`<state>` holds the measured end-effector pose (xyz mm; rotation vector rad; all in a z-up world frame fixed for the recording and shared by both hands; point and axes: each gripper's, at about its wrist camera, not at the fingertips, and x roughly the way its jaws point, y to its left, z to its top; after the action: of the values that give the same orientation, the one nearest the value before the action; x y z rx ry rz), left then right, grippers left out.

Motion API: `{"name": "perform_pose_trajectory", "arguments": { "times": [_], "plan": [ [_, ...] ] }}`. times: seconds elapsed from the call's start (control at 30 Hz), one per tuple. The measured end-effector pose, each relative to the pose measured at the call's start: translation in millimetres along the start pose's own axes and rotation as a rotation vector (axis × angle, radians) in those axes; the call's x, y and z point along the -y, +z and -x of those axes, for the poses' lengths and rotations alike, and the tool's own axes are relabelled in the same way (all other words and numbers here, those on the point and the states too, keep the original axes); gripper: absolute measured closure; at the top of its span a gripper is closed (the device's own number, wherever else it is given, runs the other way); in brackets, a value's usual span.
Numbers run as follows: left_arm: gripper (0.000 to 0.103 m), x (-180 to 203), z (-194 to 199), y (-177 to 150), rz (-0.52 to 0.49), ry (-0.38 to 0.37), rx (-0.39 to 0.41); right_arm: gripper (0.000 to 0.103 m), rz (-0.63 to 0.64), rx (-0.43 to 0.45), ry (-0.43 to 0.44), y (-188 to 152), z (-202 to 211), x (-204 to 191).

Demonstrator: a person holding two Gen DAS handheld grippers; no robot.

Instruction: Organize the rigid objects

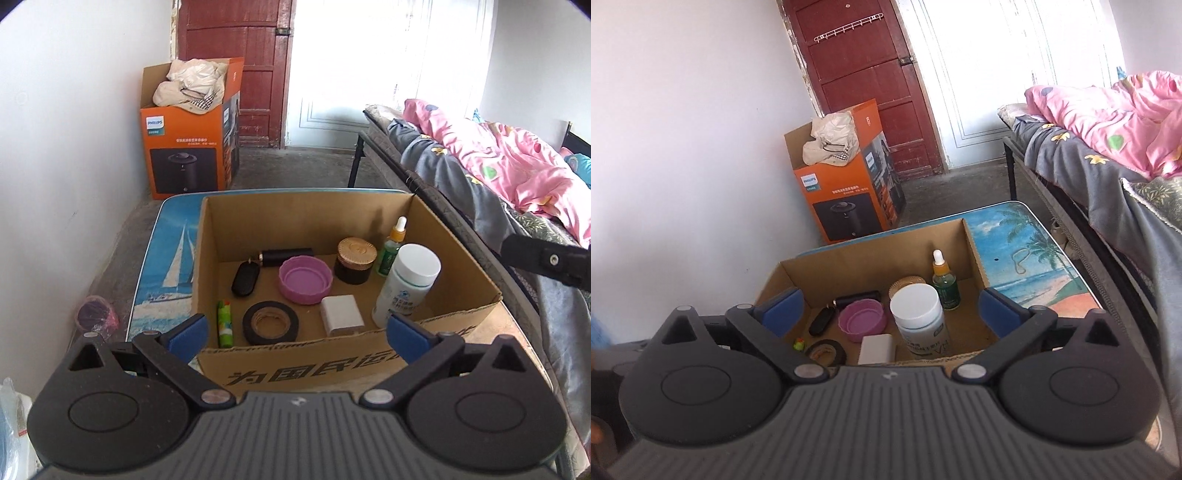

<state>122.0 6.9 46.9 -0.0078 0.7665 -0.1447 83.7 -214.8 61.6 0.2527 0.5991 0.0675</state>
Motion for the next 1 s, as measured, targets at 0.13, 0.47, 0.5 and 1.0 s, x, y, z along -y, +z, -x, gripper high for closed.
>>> {"name": "perform_pose_trajectory", "arguments": {
  "times": [0.13,0.47,0.5,1.0],
  "plan": [
    [0.000,-13,0,-11,0.050,0.034,-0.021,0.001,0.040,-0.038,-0.091,-20,-4,-11],
    [0.001,-11,4,-21,0.056,0.113,0.002,0.001,0.086,-0.096,-0.192,-40,-20,-28],
    [0.001,-9,4,-21,0.057,0.117,0.003,0.001,0.092,-0.098,-0.179,-39,-21,-29],
    [0.001,0,-2,-19,0.053,0.172,-0.026,0.001,0.199,-0.110,-0.183,-40,-34,-43]
  ]
}}
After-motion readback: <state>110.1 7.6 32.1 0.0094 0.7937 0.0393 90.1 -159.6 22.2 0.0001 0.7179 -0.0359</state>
